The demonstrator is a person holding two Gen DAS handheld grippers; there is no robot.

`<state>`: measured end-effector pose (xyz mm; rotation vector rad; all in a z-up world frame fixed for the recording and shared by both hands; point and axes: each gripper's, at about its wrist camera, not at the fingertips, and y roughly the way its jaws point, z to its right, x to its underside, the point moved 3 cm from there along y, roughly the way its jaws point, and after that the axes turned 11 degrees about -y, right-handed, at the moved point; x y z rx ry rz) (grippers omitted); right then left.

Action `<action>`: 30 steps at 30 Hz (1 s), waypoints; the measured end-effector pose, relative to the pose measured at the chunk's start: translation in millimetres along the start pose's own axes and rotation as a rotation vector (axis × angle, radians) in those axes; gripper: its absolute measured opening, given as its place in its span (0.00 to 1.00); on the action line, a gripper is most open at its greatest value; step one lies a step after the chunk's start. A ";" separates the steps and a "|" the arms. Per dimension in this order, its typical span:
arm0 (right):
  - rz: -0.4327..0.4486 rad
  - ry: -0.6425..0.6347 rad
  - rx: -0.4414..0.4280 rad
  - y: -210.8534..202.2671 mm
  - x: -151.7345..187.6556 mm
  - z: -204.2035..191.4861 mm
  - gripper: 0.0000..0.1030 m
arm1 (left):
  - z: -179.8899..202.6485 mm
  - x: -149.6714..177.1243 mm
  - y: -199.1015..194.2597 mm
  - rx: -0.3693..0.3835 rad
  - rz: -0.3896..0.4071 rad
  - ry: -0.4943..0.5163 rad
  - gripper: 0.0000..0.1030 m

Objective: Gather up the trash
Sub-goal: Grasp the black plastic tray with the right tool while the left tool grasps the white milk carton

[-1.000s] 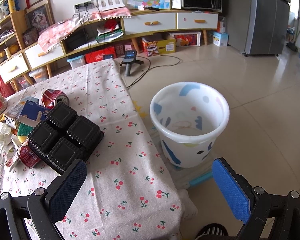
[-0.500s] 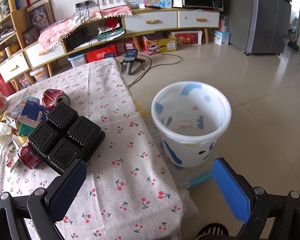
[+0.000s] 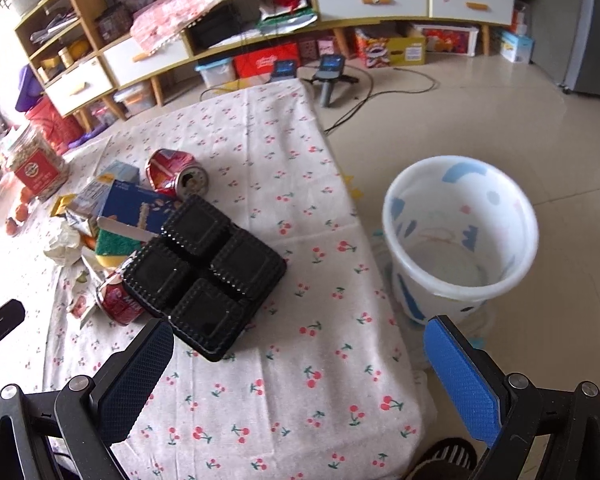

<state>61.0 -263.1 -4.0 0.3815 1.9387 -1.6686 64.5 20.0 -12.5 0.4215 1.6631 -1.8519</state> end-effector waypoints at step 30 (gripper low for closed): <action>-0.338 -0.001 -0.258 146.0 -39.3 -13.8 0.76 | -29.2 -37.3 77.3 -0.010 -0.150 0.068 1.00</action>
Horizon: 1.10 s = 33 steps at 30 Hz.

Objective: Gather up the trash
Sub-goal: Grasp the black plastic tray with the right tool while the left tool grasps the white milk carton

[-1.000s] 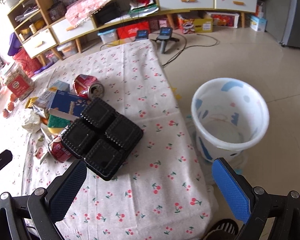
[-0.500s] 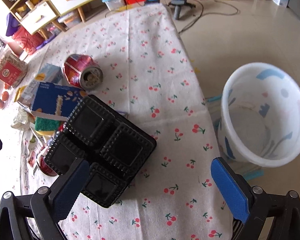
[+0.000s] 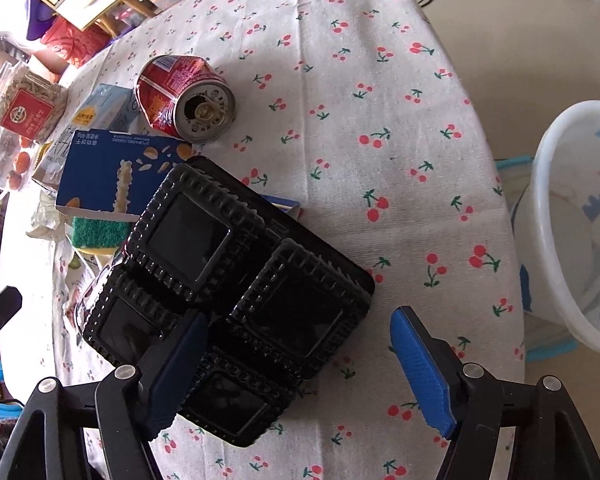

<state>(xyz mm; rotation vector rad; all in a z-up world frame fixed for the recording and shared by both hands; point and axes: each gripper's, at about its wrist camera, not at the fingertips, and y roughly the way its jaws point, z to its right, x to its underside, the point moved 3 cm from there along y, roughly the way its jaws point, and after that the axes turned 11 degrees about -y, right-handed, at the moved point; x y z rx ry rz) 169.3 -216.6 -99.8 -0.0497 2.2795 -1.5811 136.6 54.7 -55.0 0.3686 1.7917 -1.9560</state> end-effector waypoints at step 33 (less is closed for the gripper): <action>0.065 0.014 -0.039 -19.2 -8.3 7.5 0.59 | 27.5 -72.7 67.0 -0.013 -0.016 0.072 0.64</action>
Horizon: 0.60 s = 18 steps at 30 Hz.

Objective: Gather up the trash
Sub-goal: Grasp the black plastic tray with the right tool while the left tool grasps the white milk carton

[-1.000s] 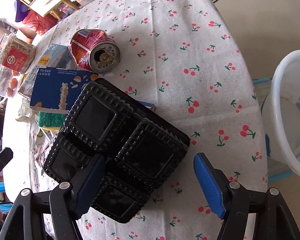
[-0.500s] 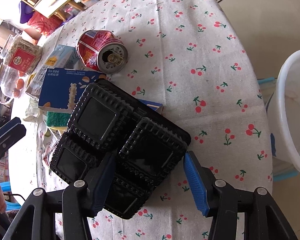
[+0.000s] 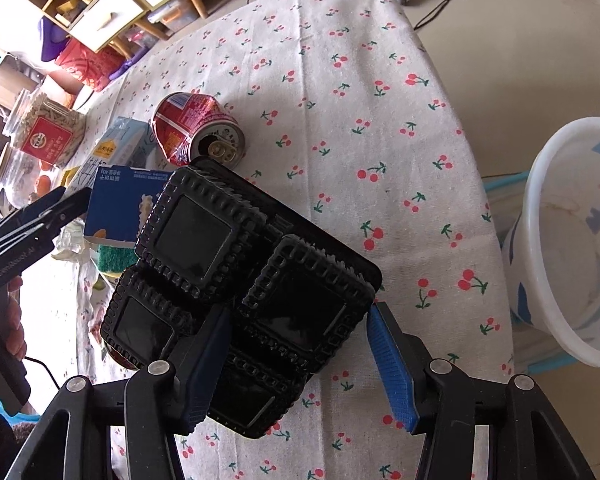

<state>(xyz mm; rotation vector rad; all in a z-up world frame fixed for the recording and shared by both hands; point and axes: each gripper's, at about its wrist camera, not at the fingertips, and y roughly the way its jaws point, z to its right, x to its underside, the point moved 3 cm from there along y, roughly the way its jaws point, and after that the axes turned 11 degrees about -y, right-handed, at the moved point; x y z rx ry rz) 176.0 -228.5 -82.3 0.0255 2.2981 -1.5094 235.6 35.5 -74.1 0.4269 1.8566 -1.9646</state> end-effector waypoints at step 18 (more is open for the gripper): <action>0.120 0.092 0.023 -57.2 17.0 50.6 0.59 | -2.2 -5.3 -53.7 0.023 0.174 -0.096 0.49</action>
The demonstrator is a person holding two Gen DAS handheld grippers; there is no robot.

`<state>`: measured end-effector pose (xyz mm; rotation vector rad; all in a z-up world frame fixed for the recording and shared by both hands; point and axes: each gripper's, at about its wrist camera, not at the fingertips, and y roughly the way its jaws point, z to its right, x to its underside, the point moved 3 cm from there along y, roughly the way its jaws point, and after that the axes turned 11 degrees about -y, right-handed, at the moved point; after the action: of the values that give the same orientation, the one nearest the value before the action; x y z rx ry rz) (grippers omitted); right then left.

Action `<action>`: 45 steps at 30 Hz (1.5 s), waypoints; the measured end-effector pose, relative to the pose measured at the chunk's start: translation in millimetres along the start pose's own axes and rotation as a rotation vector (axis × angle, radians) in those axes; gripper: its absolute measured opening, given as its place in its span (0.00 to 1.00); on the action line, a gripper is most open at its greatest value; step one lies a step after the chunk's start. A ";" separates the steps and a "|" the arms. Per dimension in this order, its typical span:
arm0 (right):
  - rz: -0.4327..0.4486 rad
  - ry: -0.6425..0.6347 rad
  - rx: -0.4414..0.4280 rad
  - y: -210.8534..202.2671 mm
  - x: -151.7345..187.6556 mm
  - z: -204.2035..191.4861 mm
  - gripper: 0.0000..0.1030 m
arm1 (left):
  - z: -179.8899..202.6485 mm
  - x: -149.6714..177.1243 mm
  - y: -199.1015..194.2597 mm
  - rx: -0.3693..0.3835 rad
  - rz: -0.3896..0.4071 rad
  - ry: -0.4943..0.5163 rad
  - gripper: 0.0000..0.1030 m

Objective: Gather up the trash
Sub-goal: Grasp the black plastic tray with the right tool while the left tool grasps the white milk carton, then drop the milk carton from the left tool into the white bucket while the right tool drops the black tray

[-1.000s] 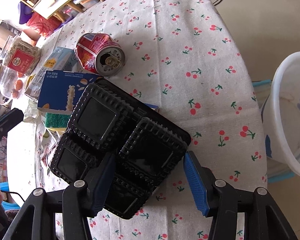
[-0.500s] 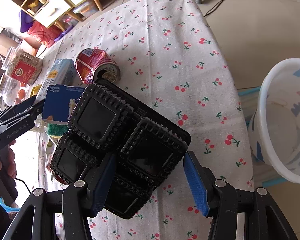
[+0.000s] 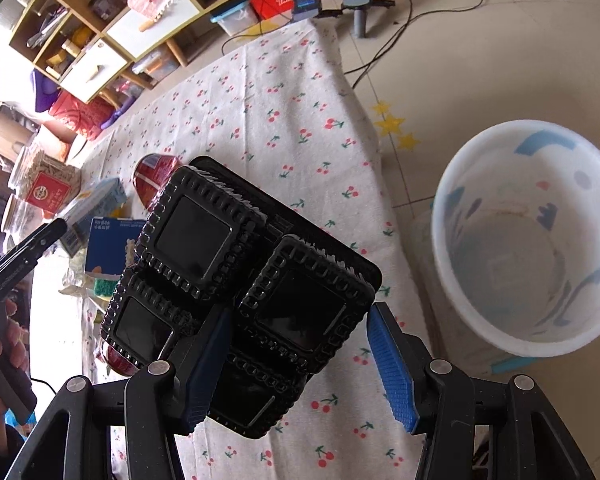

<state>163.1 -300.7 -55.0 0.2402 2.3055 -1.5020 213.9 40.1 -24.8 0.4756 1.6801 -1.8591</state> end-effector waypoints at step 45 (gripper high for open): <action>0.123 0.428 0.232 -109.5 90.5 221.3 0.59 | 315.6 82.5 52.7 0.351 -0.179 0.301 0.78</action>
<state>91.2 -552.5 -78.2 0.8238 2.3636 -1.7917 221.3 -287.0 -71.5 0.8047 1.6263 -2.3256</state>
